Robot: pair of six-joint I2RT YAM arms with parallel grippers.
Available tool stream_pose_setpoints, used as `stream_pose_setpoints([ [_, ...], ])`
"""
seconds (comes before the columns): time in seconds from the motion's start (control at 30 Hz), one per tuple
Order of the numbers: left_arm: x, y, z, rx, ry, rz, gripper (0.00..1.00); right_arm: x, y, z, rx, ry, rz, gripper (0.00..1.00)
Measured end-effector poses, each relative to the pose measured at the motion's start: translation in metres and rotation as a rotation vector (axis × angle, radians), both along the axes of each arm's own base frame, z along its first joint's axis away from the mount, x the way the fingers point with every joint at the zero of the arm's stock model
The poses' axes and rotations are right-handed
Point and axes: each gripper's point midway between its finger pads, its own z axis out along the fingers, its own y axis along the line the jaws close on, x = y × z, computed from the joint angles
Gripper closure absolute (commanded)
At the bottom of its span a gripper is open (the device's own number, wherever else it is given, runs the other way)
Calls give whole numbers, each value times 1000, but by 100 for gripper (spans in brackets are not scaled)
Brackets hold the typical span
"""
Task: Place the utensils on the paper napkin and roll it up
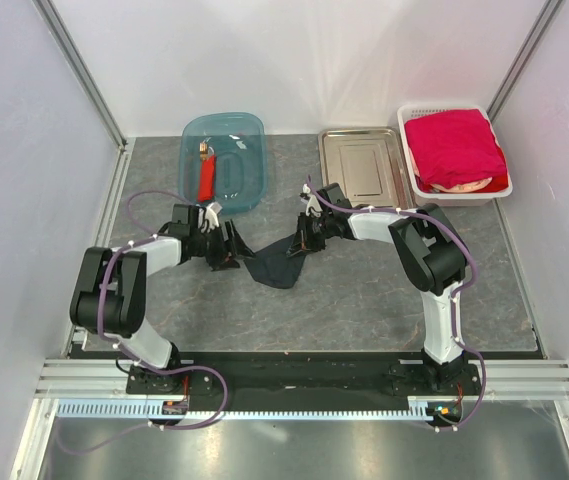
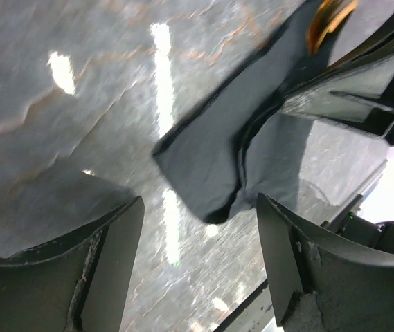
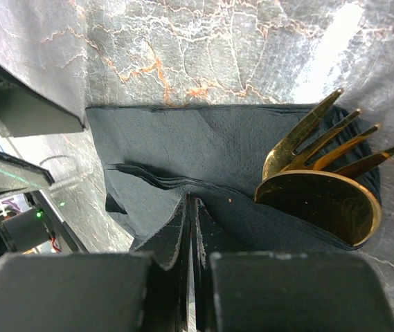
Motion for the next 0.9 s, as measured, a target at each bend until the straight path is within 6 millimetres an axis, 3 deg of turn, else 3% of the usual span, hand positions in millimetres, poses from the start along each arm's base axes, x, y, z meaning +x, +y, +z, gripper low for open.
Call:
stream_pose_setpoints([
  [0.43, 13, -53, 1, -121, -41, -121, 29, 1, 2, 0, 15, 13, -8, 99],
  [0.9, 32, -82, 6, -244, -90, -164, 23, 1, 3, 0, 20, 14, -6, 99],
])
